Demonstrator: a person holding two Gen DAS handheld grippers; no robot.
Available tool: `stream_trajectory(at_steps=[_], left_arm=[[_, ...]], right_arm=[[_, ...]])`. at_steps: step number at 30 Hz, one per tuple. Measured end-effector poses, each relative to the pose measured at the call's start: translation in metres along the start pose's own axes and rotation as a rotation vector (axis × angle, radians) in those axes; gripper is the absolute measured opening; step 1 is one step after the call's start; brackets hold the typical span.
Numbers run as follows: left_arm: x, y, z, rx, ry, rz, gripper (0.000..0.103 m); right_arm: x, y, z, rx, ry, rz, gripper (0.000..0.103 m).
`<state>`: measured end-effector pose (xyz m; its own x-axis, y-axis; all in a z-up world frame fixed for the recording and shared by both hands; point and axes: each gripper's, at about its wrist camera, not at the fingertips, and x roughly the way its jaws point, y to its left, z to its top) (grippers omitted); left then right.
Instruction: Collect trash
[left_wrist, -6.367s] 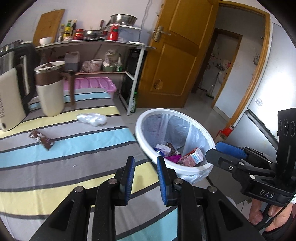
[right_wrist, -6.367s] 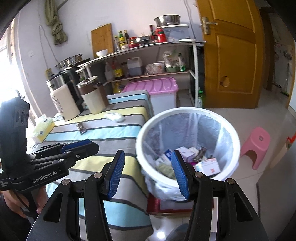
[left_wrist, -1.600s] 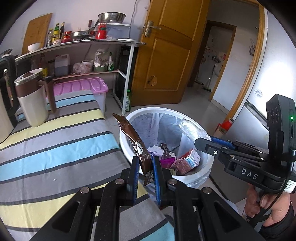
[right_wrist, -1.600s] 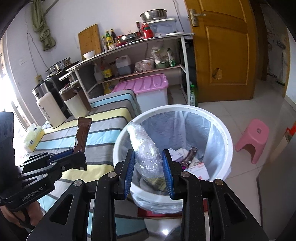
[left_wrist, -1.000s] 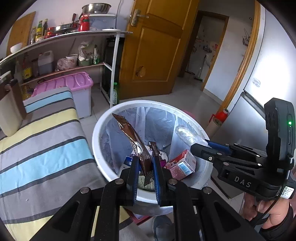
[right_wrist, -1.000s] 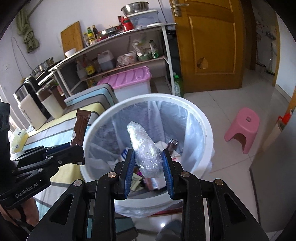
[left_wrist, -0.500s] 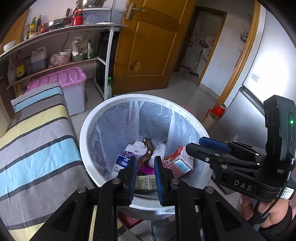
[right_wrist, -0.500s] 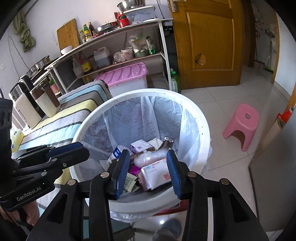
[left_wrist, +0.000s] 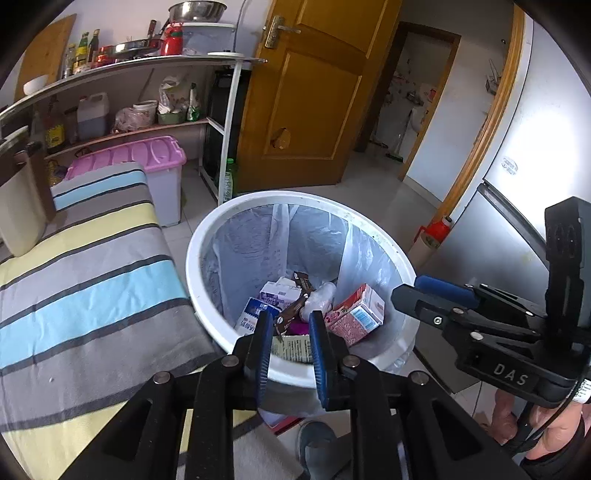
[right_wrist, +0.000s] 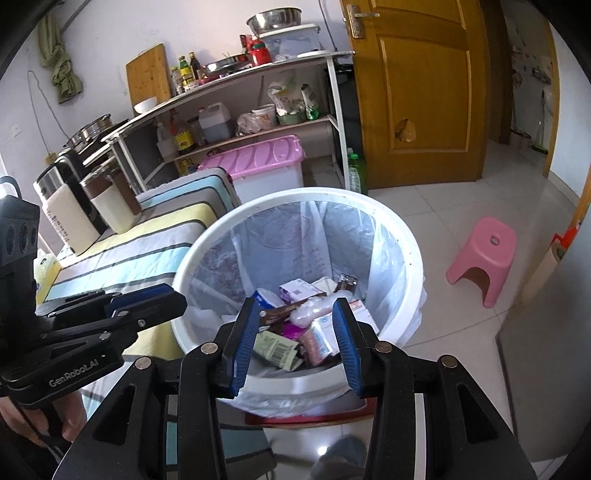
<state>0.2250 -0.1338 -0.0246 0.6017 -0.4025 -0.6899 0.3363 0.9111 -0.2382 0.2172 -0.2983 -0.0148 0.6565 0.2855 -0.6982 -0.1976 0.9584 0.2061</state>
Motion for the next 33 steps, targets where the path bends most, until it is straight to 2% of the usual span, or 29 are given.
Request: stream_trajectory(at_steps=[8, 14, 33], left_arm=[[-0.034, 0.004, -0.015, -0.008, -0.042, 0.030, 0.023], [-0.064, 0.006, -0.027, -0.018, -0.086, 0.058, 0.032], [-0.133, -0.001, -0.067, -0.007, -0.162, 0.150, 0.033]], right_arm=[[-0.025, 0.023, -0.007, -0.030, -0.035, 0.022, 0.043], [-0.042, 0.040, -0.017, -0.057, -0.045, 0.034, 0.043], [-0.096, 0.084, -0.050, -0.125, -0.102, 0.091, 0.045]])
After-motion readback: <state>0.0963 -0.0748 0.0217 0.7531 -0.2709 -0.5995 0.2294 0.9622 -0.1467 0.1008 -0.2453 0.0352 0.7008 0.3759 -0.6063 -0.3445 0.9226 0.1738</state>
